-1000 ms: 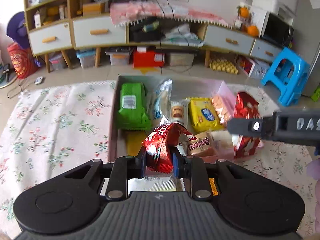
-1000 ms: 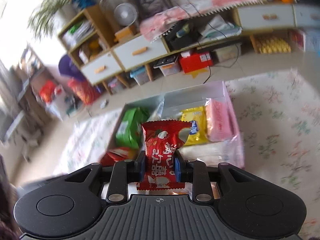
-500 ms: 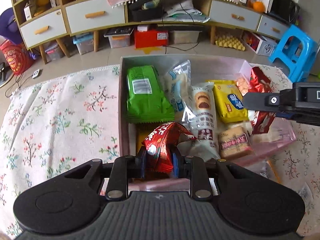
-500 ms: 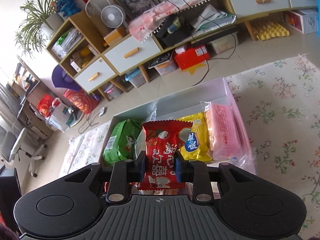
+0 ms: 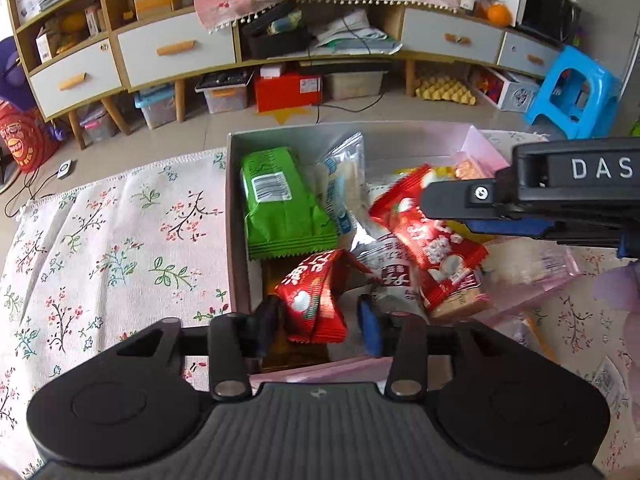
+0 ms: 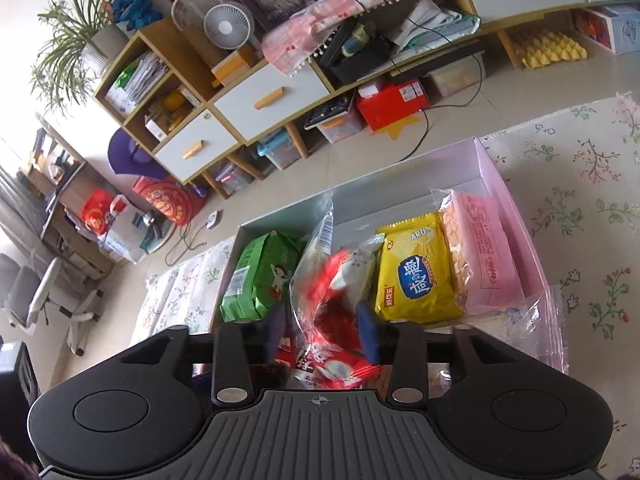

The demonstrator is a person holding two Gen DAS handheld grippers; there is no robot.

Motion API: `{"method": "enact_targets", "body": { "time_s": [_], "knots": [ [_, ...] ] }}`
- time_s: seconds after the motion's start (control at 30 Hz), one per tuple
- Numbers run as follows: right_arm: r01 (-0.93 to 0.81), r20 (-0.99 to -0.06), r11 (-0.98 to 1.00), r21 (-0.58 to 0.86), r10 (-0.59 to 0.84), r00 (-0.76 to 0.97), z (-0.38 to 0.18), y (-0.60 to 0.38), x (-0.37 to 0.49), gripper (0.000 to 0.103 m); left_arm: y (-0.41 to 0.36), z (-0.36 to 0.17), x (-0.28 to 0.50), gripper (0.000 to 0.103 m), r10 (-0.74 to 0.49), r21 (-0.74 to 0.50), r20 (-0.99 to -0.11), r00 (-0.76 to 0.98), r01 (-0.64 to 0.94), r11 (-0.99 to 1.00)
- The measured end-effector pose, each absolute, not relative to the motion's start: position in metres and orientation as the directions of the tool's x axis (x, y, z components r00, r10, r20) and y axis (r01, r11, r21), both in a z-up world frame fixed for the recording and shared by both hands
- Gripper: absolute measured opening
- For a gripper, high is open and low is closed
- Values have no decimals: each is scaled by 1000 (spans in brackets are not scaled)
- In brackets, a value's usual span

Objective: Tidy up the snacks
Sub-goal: 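Lower both red packets into the box and open both grippers, then move the left gripper to the truffle chocolate packet while the right gripper reaches the orange biscuit packet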

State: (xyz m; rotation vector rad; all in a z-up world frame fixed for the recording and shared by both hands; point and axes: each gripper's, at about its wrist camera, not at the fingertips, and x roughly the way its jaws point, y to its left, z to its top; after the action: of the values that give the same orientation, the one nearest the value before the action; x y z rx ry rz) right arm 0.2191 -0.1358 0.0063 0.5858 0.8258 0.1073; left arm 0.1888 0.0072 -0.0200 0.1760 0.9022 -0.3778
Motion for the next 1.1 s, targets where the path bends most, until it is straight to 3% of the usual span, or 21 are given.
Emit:
{"method": "enact_targets", "body": {
  "time_s": [0.23,0.87,0.97,1.03,1.1],
  "knots": [
    [127,-658,848,514,295,693,16,-136,211,53,5,-15,182,65,-244,1,-779,578,390,921],
    [88,-689,913,398,234,686,64,-127,159,79,9,10,134,99,-239,-3,-760,604,365,931],
    [86,-699,925,369,215,682,68,-126,149,80,11,12,122,102,-238,-13,-763,601,353,935],
    [86,-708,935,343,197,678,70,-124,142,89,11,14,115,102,-230,-13,-766,600,344,939],
    [79,-710,947,310,176,682,72,-121,134,90,13,16,109,102,-222,-11,-770,598,336,942]
  ]
}}
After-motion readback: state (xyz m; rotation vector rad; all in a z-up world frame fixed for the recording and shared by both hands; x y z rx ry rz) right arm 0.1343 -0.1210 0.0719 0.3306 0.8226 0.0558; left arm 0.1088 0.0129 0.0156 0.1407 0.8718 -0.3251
